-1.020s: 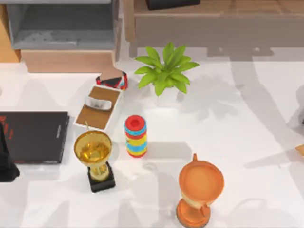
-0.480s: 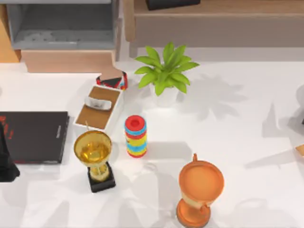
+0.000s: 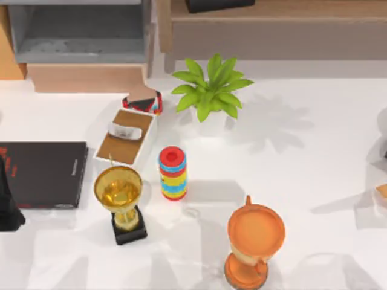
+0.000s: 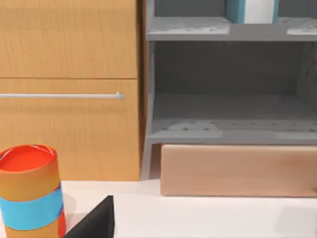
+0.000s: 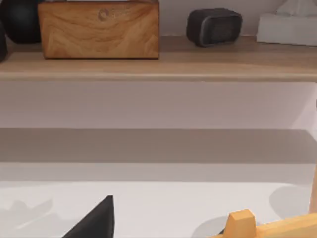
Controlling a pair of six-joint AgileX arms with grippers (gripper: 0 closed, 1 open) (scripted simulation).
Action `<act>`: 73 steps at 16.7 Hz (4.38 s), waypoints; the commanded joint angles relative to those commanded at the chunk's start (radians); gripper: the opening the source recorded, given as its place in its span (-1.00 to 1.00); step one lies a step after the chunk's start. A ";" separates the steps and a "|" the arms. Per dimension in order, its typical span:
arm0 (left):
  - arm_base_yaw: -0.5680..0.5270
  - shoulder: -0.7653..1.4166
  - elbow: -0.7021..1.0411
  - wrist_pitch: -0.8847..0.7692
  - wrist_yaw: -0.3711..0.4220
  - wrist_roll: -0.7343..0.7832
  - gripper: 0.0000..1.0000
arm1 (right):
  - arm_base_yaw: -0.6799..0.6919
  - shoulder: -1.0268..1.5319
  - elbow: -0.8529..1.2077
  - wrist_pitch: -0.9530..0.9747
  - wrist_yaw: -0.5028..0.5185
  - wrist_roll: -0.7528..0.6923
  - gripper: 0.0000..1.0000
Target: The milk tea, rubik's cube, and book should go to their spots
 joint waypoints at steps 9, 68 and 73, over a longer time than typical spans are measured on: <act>-0.005 0.032 0.031 0.016 -0.004 0.000 1.00 | -0.007 -0.021 -0.021 -0.001 -0.008 0.000 1.00; -0.191 2.004 1.395 0.606 -0.151 -0.012 -1.00 | -0.007 -0.021 -0.021 -0.001 -0.008 0.000 1.00; -0.193 1.999 1.394 0.605 -0.151 -0.011 -1.00 | -0.007 -0.021 -0.021 -0.001 -0.008 0.000 1.00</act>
